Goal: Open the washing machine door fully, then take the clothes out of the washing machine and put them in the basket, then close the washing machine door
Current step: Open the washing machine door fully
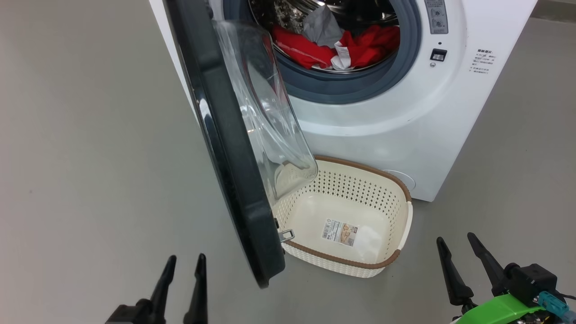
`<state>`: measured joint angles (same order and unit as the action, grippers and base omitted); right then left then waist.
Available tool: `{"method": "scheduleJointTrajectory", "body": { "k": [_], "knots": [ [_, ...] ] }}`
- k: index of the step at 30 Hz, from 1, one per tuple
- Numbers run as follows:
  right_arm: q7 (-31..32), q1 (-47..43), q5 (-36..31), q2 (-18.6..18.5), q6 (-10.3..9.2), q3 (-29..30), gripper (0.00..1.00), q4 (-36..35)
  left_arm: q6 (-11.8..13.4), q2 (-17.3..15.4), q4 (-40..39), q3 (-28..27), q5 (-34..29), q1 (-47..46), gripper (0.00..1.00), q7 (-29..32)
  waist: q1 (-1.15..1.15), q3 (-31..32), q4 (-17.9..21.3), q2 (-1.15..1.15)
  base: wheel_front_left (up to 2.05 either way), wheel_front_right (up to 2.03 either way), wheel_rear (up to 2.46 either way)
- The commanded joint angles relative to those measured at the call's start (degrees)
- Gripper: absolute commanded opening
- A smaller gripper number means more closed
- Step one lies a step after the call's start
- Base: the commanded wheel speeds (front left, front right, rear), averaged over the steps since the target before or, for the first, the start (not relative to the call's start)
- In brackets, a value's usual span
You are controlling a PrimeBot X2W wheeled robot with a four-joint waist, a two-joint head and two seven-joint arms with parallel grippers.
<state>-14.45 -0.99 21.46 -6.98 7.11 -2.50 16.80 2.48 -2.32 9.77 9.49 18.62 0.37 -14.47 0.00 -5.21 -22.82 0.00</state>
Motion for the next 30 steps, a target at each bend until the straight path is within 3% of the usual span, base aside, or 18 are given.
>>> {"method": "scheduleJointTrajectory", "body": {
  "k": [1, 9, 12, 15, 19, 23, 30],
  "knots": [
    [-0.5, 0.6, -0.9, -0.4, 0.37, -1.0, 1.00, -1.6, 0.2, -0.6, -1.9, -1.9, -0.6, -0.7, 0.00, -0.5, 0.00, 0.1, 0.0, 0.00, 0.00, 0.00, 0.00],
    [-0.5, 0.2, -0.9, -0.2, 0.37, -0.8, 1.00, -1.8, 0.7, -0.6, -10.7, -4.8, 1.0, -2.7, 0.00, -0.5, 0.00, 0.4, -0.2, 0.00, 0.00, 0.00, 0.00],
    [-0.5, 0.2, -0.9, -0.2, 0.37, -0.9, 1.00, -1.9, 1.2, -0.6, -17.5, -5.4, 1.4, -4.3, 0.00, -0.5, 0.00, 0.3, -0.1, 0.00, 0.00, 0.00, 0.00],
    [-0.5, 0.3, -0.9, -0.3, 0.37, -1.0, 1.00, -2.1, 1.4, -0.6, -24.1, -3.9, 1.0, -5.7, 0.00, -0.5, 0.00, 0.1, 0.0, 0.00, 0.00, 0.00, 0.00],
    [-0.5, 0.5, -1.1, -0.1, 0.37, -1.3, 1.00, -2.2, 1.0, -0.6, -28.4, 2.3, -0.8, -6.6, 0.00, -0.5, 0.00, -0.2, 0.5, 0.00, 0.00, 0.00, 0.00],
    [-0.5, 1.0, -1.1, 0.1, 0.37, -1.3, 1.00, -2.4, 1.5, -0.6, -28.3, 8.4, -1.3, -6.7, 0.00, -0.5, 0.00, -0.9, 1.3, 0.00, 0.00, 0.00, 0.00],
    [-0.5, 2.3, -1.4, -0.3, 0.37, -1.7, 1.00, -2.9, 0.1, -0.6, -19.8, 15.5, 1.6, -7.3, 0.00, -0.5, 0.00, -2.7, 2.3, 0.00, 0.00, 0.00, 0.00]
  ]
}}
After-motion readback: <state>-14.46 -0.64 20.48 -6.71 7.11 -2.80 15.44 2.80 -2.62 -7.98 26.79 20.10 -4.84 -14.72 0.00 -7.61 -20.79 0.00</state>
